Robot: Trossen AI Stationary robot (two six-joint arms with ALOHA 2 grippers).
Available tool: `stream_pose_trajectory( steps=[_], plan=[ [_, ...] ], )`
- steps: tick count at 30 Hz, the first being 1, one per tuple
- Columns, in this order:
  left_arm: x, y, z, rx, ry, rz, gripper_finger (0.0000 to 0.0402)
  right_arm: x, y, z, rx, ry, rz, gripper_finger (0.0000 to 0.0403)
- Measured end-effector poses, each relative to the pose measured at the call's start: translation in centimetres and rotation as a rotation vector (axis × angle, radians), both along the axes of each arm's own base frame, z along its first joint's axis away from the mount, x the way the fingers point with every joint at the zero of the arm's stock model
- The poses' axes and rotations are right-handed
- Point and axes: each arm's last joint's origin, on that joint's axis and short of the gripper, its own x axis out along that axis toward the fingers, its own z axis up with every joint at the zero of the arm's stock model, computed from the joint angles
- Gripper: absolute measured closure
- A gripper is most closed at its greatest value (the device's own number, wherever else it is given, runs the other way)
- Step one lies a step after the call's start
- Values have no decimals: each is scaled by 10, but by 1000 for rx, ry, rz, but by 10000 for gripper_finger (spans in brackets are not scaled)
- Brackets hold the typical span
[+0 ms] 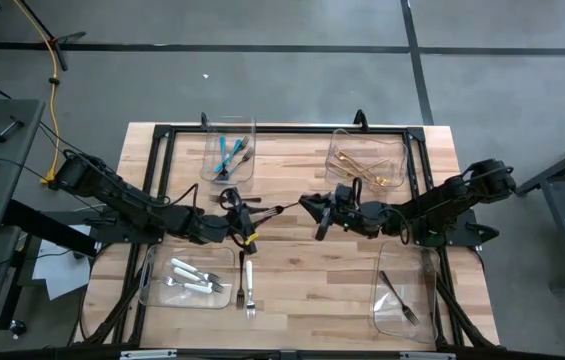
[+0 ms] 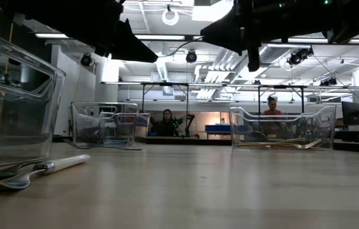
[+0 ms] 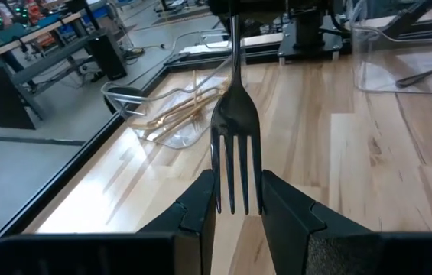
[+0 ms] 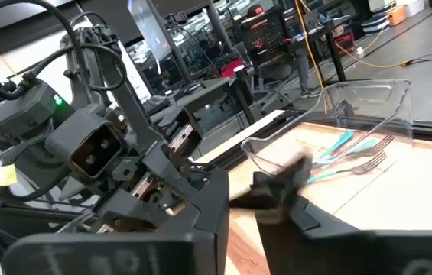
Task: Sort silverware by color (type)
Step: Put the black fork into the bottom right transparent bin
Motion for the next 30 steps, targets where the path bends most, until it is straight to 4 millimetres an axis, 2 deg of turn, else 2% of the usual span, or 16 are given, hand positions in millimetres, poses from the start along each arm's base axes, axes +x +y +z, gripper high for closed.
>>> stream_pose_trajectory(
  steps=[6,9,12,17,22,25,30],
  plan=[
    [0,0,0,0,1,-2,326,0,-1,-1,-3,11,-23,302],
    [0,0,0,0,1,-1,326,0,-1,-1,-6,16,-34,295],
    [0,0,0,1,0,3,326,0,-1,-1,0,14,-40,310],
    [0,1,-1,15,11,10,325,0,0,0,5,12,-17,385],
    [0,1,-1,12,9,12,313,0,0,-1,5,16,-18,382],
    [0,-1,0,-3,-1,-2,300,0,-1,-7,-42,74,-40,398],
    [-9,-4,2,26,55,-5,280,-3,-2,-3,-58,91,-48,399]
  ],
)
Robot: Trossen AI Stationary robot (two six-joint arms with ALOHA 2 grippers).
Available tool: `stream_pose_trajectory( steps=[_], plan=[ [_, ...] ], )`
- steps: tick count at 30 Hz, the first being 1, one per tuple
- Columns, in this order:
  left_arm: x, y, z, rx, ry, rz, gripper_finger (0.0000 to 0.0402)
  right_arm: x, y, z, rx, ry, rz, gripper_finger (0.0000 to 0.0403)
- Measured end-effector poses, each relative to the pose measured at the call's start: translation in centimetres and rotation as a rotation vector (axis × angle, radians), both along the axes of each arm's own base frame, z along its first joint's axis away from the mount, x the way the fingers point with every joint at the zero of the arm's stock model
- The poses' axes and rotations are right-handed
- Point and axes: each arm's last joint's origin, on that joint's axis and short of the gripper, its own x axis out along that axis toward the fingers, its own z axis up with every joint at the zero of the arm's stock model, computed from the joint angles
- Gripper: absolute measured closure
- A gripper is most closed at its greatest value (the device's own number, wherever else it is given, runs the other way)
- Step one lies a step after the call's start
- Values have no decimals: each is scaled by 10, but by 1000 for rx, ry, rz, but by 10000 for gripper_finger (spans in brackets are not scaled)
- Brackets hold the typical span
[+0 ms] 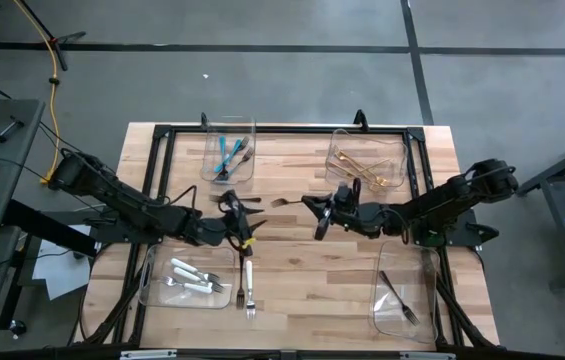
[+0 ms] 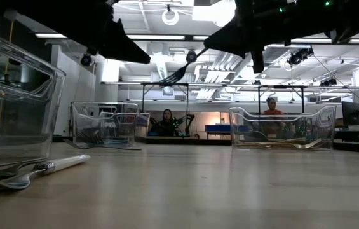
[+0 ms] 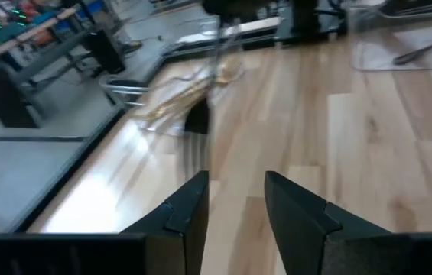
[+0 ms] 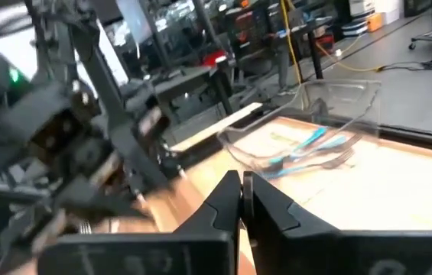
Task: Sort silverware by color (type)
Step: Put the black fork into the bottom right transparent bin
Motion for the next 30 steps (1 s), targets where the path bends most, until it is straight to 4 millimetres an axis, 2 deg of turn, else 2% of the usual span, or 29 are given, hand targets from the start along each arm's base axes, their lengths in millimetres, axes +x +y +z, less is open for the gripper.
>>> stream_pose_trajectory(
  steps=[9,15,18,24,26,30],
  plan=[
    [-43,-5,26,24,-15,94,256,-13,3,10,-51,88,-34,401],
    [-74,-1,23,-39,-145,60,255,-17,6,10,-95,143,-25,401],
    [-85,1,19,-81,-218,-41,254,-17,6,8,-123,173,3,401],
    [-98,1,5,-121,-407,-543,255,-14,5,10,-155,159,140,401],
    [-101,5,1,-125,-463,-591,255,-13,4,11,-164,158,177,402],
    [-103,13,-6,-124,-462,-533,255,-13,5,11,-180,159,214,402]
  ],
)
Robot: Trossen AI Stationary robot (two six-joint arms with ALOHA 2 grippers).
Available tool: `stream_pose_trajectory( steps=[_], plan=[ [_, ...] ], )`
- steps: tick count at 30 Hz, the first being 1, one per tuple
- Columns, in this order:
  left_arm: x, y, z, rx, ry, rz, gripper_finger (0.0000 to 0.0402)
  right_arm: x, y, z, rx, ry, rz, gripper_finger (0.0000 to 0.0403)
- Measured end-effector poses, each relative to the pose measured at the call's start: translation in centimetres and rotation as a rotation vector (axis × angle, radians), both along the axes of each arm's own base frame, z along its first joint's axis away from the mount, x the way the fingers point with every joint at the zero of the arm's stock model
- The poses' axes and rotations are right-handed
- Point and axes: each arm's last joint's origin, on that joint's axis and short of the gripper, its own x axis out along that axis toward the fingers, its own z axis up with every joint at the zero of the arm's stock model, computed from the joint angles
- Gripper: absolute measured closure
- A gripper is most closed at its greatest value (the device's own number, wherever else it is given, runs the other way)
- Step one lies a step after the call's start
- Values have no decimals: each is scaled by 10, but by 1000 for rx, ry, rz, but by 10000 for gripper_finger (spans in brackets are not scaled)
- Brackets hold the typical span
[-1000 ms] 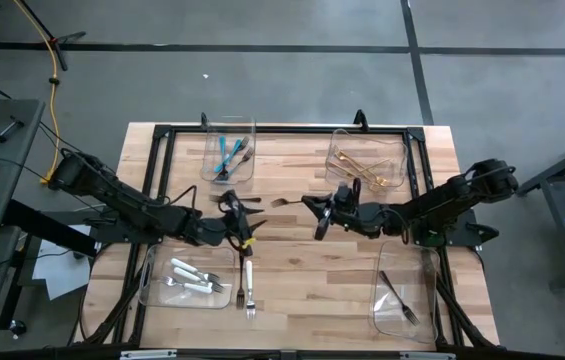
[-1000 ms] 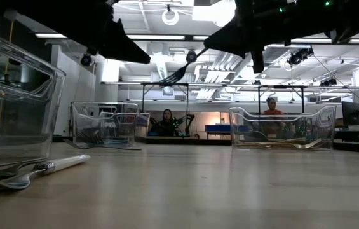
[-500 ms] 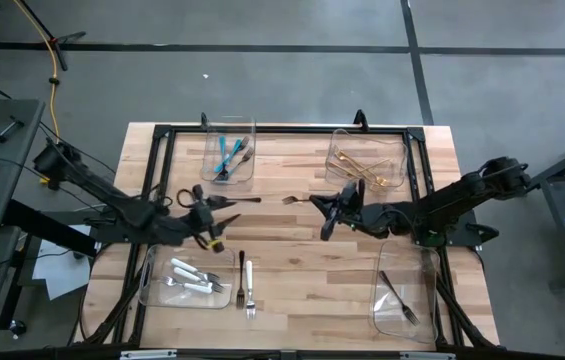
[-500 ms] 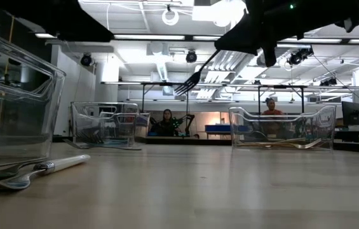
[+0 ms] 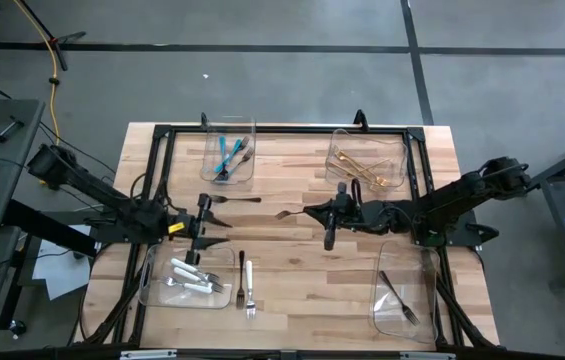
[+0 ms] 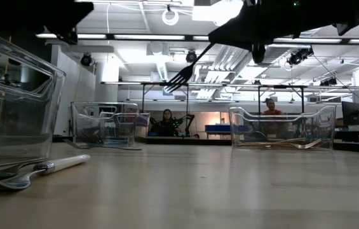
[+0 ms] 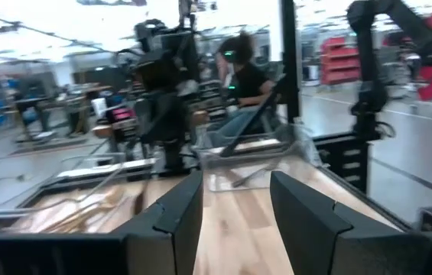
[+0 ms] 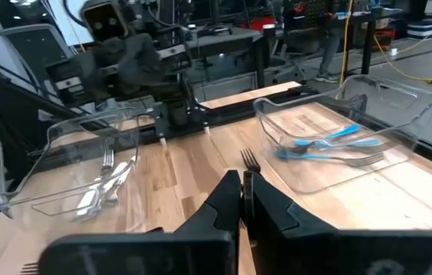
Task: Sort silverware by color (type)
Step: Put the black fork into the bottom right transparent bin
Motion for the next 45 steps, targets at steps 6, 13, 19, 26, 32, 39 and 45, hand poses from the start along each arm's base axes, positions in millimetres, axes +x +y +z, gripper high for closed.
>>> stream_pose_trajectory(
  steps=[6,13,19,26,32,39,45],
  plan=[
    [2,7,-2,-10,6,57,255,0,0,0,-6,-2,2,402],
    [3,9,-2,-10,7,72,255,1,2,1,29,-12,55,402],
    [3,9,-2,-10,8,72,255,7,19,42,97,97,288,402],
    [3,9,-2,-19,10,71,255,-15,50,114,249,598,337,402],
    [3,9,-2,-19,9,71,255,-51,82,127,504,975,314,402],
    [3,9,-2,-20,9,70,255,-83,108,94,624,1190,142,402],
    [3,9,-2,-20,9,70,255,-93,118,47,742,1337,119,402]
  ],
)
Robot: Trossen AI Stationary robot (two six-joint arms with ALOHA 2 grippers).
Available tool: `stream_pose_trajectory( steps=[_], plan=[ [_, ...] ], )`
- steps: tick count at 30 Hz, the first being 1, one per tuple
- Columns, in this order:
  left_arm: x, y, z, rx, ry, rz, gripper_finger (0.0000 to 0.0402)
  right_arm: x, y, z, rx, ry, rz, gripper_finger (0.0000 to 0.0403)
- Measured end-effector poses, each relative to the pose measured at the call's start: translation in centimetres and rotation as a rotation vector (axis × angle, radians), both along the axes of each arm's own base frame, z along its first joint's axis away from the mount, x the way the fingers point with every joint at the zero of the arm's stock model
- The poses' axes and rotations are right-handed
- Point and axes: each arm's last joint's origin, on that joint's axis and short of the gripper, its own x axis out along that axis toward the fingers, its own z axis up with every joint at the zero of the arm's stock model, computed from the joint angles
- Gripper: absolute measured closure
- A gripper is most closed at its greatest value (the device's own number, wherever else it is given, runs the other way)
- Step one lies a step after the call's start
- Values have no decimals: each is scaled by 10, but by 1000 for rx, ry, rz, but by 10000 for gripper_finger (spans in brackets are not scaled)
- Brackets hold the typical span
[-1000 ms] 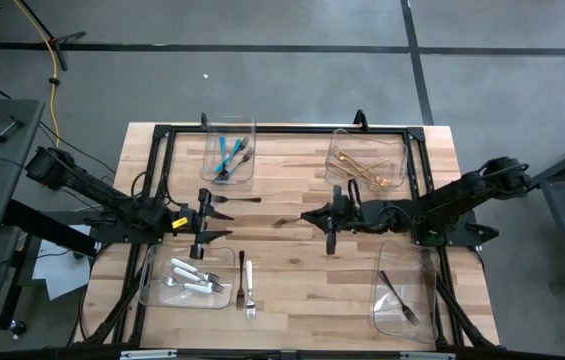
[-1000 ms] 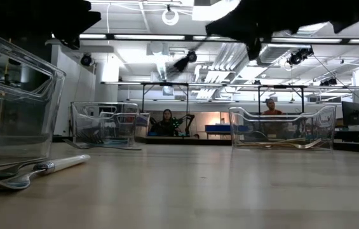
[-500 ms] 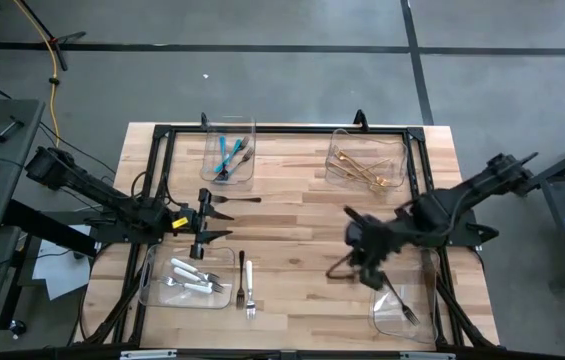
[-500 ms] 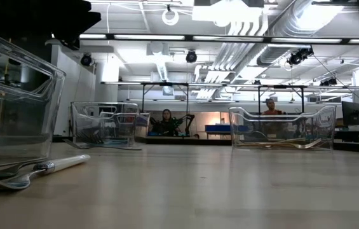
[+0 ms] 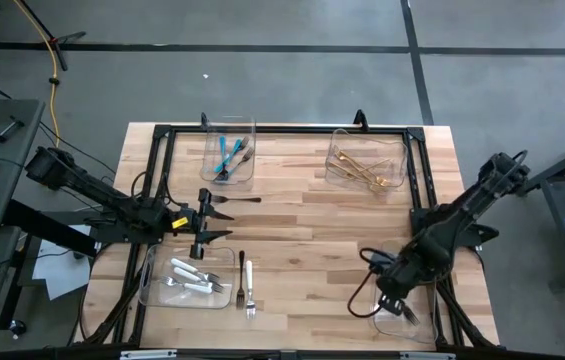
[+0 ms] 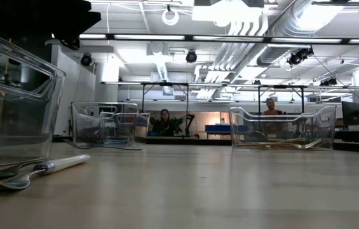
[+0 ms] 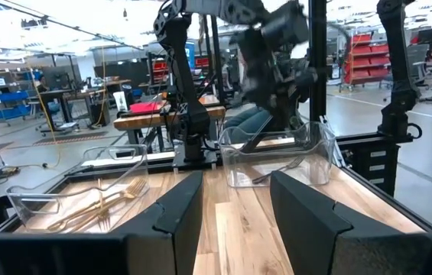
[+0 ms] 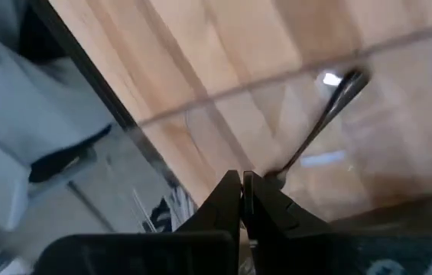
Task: Sort silverware by color (type)
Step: Put the black fork into the bottom right transparent bin, then move the white fork to the center of the table
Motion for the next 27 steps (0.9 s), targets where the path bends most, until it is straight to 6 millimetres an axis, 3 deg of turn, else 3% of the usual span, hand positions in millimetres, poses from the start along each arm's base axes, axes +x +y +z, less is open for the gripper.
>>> stream_pose_trajectory(
  steps=[7,12,27],
  plan=[
    [0,0,0,0,0,0,255,-6,-2,-50,87,84,-11,402],
    [0,0,0,-10,1,-1,255,-14,-7,-72,94,149,-23,402],
    [0,0,0,-16,1,-2,255,-19,-11,-81,64,189,-54,353]
  ],
)
